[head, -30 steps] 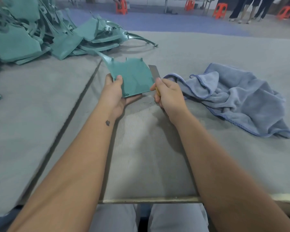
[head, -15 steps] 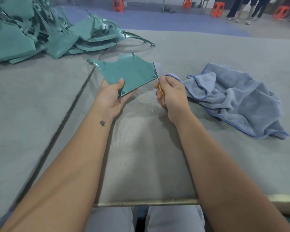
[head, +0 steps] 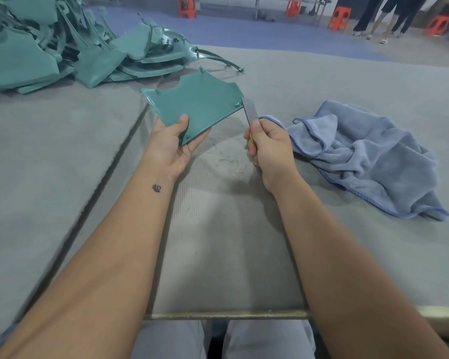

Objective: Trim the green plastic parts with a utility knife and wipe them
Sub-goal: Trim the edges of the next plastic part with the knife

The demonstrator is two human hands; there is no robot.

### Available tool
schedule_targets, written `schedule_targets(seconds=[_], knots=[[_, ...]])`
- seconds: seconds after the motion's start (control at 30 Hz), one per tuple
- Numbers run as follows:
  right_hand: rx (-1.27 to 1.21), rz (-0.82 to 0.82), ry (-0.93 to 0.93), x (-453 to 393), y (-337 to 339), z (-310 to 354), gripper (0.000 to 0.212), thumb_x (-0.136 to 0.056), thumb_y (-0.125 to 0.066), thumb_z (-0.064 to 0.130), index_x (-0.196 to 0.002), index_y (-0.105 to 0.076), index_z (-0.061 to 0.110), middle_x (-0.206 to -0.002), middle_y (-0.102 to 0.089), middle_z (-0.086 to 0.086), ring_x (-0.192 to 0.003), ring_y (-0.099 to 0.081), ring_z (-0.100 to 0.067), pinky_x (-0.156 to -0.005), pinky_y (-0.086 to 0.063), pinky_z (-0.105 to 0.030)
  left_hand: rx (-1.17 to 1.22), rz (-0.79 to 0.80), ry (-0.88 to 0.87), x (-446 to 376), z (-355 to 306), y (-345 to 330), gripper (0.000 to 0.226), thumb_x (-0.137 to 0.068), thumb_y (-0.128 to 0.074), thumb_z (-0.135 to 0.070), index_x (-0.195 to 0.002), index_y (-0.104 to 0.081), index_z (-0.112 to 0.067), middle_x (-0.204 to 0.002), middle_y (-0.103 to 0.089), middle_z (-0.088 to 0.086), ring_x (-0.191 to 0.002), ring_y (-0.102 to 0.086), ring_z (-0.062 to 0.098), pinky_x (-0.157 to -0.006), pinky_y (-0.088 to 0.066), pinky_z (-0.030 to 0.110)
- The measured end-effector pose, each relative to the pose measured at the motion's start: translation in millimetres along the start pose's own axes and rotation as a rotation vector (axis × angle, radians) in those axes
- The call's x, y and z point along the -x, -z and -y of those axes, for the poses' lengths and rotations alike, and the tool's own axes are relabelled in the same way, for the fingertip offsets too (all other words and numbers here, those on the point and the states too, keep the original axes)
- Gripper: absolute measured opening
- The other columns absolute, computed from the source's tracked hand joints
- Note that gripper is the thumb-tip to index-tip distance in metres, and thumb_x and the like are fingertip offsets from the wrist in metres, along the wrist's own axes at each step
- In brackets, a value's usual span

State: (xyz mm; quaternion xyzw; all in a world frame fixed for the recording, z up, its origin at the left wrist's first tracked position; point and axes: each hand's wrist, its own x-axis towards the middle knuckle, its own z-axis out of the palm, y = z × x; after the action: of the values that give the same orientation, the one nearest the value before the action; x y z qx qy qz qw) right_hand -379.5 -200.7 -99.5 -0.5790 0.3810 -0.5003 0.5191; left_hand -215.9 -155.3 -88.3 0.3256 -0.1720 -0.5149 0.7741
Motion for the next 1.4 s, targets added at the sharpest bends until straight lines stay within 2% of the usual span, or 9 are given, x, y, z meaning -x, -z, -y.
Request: schedule_targets(seconds=[0.27,0.43,0.6,0.73,0.9,1.0,1.07,1.2,1.4], knots=[[0.173,0.214,0.046,6,-1,2,0.036,-0.099,-0.048,0.015,-0.063,-0.052,0.014,-0.046,-0.035,0.001,-0.042,-0.029,-0.008,-0.043,-0.025,-0.017,-0.021,0.019,0.008,3,2,-2,0.028,-0.1,-0.042,0.001,-0.122,-0.053,-0.012,-0.112,-0.067,0.013,-0.09,-0.071,0.025,-0.066,-0.06,0.033],[-0.059,0.071,-0.029,3,5,5,0.035,-0.101,-0.046,0.016,-0.067,-0.052,0.012,-0.048,-0.034,0.001,-0.041,-0.026,-0.007,-0.039,-0.022,-0.016,-0.009,0.004,0.014,2,2,-2,0.028,-0.099,-0.043,0.001,-0.122,-0.053,-0.013,-0.112,-0.066,0.012,-0.09,-0.07,0.025,-0.065,-0.06,0.033],[0.297,0.198,0.087,7,-3,-1,0.036,-0.099,-0.049,0.017,-0.063,-0.052,0.017,-0.05,-0.039,0.001,-0.046,-0.033,-0.009,-0.047,-0.029,-0.019,-0.004,0.023,0.014,4,4,-4,0.027,-0.1,-0.041,0.001,-0.121,-0.053,-0.011,-0.11,-0.067,0.013,-0.088,-0.07,0.025,-0.066,-0.06,0.033],[0.099,0.108,0.038,5,1,3,0.034,-0.101,-0.046,0.016,-0.067,-0.051,0.013,-0.049,-0.034,0.001,-0.044,-0.028,-0.008,-0.044,-0.025,-0.019,0.018,0.036,0.021,4,4,-5,0.028,-0.1,-0.04,0.001,-0.123,-0.052,-0.011,-0.111,-0.066,0.014,-0.09,-0.07,0.026,-0.067,-0.06,0.033],[0.48,0.281,0.152,13,-6,2,0.034,-0.097,-0.052,0.016,-0.063,-0.053,0.017,-0.051,-0.043,0.007,-0.049,-0.037,-0.005,-0.053,-0.032,-0.023,-0.006,0.045,0.013,5,5,-4,0.027,-0.101,-0.04,-0.001,-0.124,-0.052,-0.01,-0.105,-0.068,0.011,-0.085,-0.069,0.022,-0.067,-0.06,0.031],[0.145,0.226,-0.036,9,-1,10,0.038,-0.099,-0.046,0.027,-0.065,-0.056,0.013,-0.047,-0.039,0.0,-0.041,-0.03,-0.009,-0.043,-0.024,-0.021,0.087,0.026,0.045,3,5,-5,0.024,-0.102,-0.039,-0.004,-0.119,-0.055,-0.011,-0.101,-0.07,0.01,-0.086,-0.071,0.025,-0.072,-0.06,0.036],[-0.03,0.179,-0.177,4,5,15,0.053,-0.101,-0.034,0.044,-0.071,-0.064,0.012,-0.047,-0.04,-0.001,-0.04,-0.026,-0.01,-0.04,-0.018,-0.021,0.086,-0.022,0.072,2,4,-5,0.029,-0.103,-0.038,-0.011,-0.128,-0.052,-0.012,-0.105,-0.069,0.007,-0.088,-0.068,0.022,-0.069,-0.058,0.033],[0.046,0.239,-0.198,0,0,14,0.056,-0.104,-0.029,0.044,-0.079,-0.07,0.015,-0.05,-0.043,0.003,-0.043,-0.029,-0.011,-0.045,-0.021,-0.024,0.076,-0.032,0.078,2,4,-8,0.032,-0.104,-0.038,-0.015,-0.133,-0.049,-0.012,-0.113,-0.066,0.006,-0.087,-0.066,0.018,-0.067,-0.054,0.028],[0.146,0.377,-0.067,7,-3,14,0.034,-0.101,-0.039,0.034,-0.077,-0.056,0.019,-0.061,-0.042,0.01,-0.052,-0.033,-0.005,-0.054,-0.028,-0.018,0.217,0.084,0.09,12,1,-16,0.02,-0.102,-0.039,-0.006,-0.104,-0.057,0.001,-0.09,-0.071,0.016,-0.077,-0.071,0.024,-0.073,-0.06,0.032]])
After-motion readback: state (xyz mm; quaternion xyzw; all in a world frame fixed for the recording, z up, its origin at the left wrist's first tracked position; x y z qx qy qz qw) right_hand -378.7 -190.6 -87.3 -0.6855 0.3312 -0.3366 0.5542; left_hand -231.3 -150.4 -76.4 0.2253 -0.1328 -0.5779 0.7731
